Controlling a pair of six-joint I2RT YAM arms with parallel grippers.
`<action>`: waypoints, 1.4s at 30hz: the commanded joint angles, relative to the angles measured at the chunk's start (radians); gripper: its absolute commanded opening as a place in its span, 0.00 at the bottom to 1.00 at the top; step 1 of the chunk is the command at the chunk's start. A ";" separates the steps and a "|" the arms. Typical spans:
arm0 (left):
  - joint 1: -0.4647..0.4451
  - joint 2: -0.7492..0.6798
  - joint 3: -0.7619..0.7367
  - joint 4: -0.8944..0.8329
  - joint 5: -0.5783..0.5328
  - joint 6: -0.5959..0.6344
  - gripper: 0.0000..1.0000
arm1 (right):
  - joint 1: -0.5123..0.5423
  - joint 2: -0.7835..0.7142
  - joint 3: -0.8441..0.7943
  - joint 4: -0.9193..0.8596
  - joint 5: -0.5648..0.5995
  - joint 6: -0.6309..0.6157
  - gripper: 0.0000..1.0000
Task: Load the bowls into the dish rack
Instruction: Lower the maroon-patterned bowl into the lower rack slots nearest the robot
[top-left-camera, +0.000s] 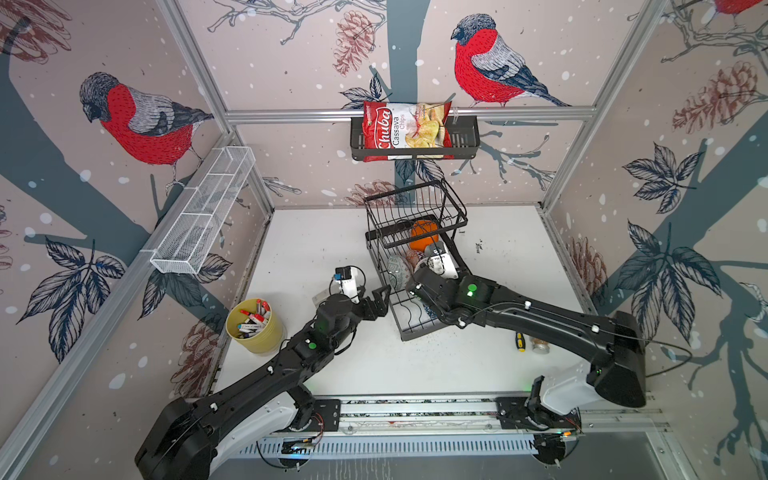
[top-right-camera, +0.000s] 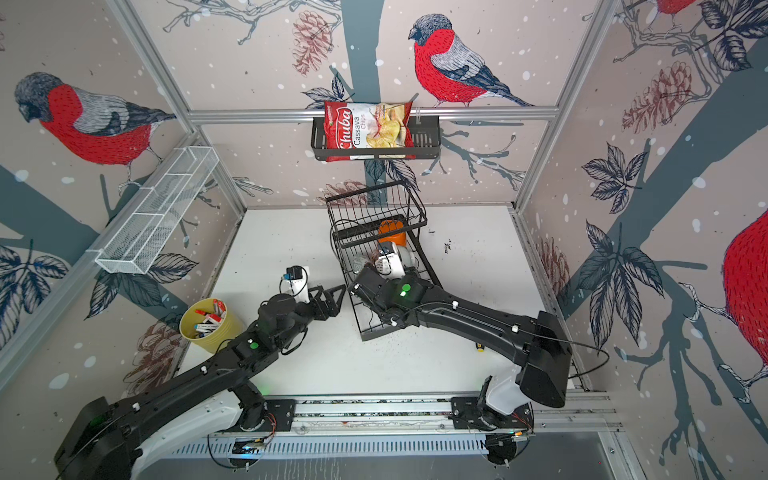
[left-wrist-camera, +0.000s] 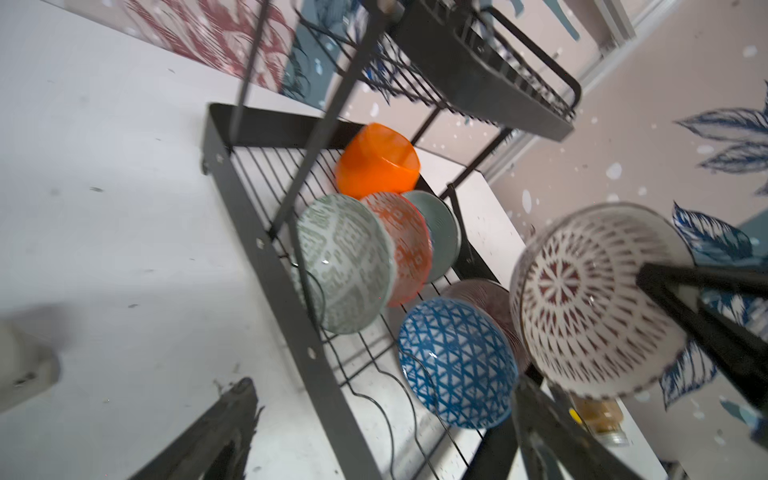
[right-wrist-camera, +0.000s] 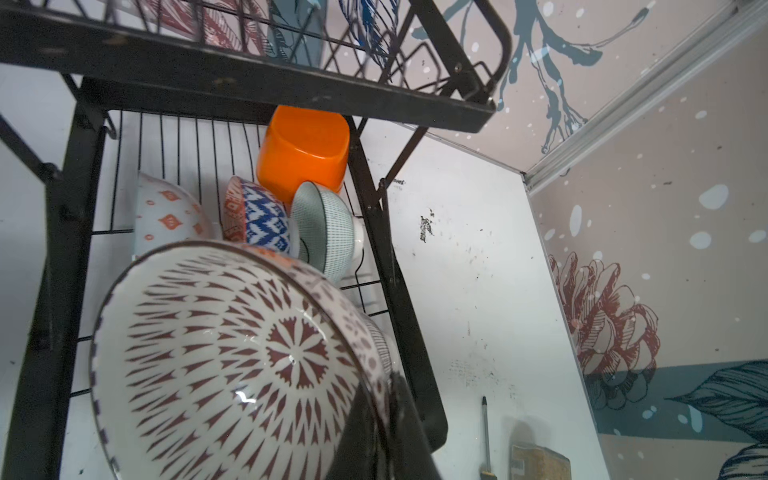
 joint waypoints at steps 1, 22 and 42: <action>0.043 -0.021 -0.005 -0.028 0.020 -0.026 0.94 | 0.030 0.029 0.022 -0.006 0.074 0.024 0.00; 0.212 -0.100 -0.032 -0.113 0.060 -0.029 0.95 | 0.125 0.355 0.125 -0.225 0.194 0.193 0.00; 0.295 -0.090 -0.038 -0.080 0.064 -0.017 0.95 | 0.113 0.528 0.152 -0.274 0.315 0.277 0.00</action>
